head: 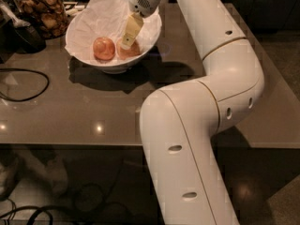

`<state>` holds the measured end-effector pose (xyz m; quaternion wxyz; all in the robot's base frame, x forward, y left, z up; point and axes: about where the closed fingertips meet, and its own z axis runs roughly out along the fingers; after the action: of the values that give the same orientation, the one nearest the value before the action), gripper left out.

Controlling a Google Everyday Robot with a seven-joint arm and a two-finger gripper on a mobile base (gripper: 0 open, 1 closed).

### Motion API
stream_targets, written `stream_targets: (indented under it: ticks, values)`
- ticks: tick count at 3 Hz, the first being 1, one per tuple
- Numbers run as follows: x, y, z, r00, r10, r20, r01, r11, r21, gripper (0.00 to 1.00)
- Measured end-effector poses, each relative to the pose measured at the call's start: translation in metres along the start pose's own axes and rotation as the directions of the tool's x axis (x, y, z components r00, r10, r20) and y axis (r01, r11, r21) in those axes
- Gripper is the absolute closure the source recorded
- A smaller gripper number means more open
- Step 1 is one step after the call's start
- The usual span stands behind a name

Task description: Pick apple from white bowl

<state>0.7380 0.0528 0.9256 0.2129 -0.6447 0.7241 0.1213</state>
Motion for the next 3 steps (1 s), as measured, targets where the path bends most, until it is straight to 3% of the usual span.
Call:
stream_targets:
  ticks: [3]
  values:
    - [0.0074, 0.0014, 0.0140, 1.000, 0.029, -0.005, -0.030, 0.9989, -0.036, 0.26]
